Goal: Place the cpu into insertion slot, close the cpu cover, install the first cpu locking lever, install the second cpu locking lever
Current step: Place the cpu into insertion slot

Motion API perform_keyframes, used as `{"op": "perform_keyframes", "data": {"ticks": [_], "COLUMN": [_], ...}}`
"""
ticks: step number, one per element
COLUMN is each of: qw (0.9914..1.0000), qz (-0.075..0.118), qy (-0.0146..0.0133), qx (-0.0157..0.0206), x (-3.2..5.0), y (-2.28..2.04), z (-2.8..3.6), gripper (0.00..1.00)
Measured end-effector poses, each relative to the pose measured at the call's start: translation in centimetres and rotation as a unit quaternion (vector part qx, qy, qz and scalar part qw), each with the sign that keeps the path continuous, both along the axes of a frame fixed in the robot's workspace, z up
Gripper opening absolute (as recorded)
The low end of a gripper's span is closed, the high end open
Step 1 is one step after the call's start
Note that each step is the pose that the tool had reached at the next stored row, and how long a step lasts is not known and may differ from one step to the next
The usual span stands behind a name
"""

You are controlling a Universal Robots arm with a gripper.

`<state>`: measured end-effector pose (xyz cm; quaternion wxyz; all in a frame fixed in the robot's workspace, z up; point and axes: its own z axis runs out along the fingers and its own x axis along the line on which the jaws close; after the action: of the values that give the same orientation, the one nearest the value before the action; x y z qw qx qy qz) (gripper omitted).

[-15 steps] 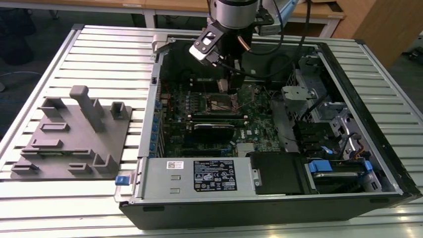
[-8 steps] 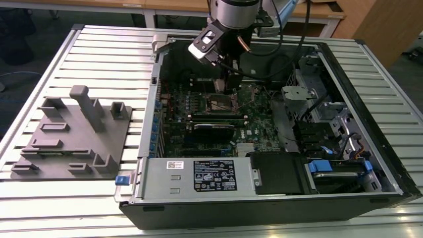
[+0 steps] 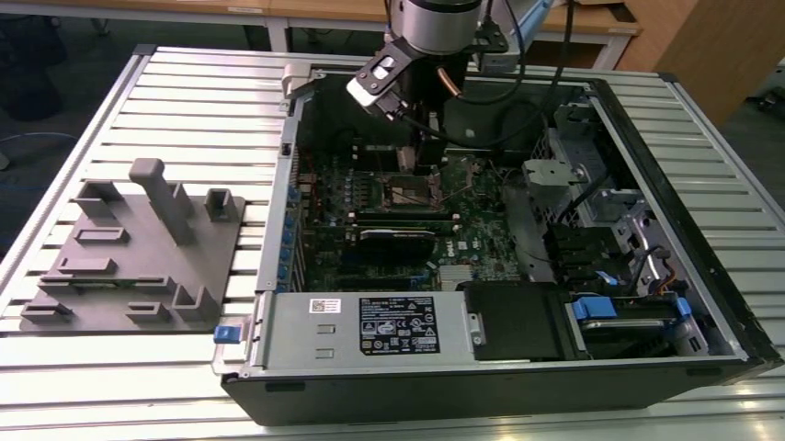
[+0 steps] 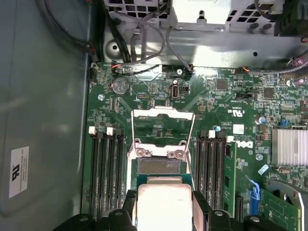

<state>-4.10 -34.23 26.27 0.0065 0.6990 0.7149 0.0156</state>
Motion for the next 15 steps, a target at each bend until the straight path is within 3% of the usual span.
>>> {"op": "perform_keyframes", "data": {"ticks": [8, 10, 15], "qw": [1.0, 1.0, 0.99996], "qz": [-0.001, -0.001, 0.0], "qy": [0.0, -0.0016, -0.0092], "qx": [0.0005, 0.002, 0.0021], "x": [0.0, -0.04, -0.22], "y": [0.03, 0.04, 0.03], "z": [-0.41, -0.65, -1.07], "gripper": [0.54, 0.54, 0.54]}}
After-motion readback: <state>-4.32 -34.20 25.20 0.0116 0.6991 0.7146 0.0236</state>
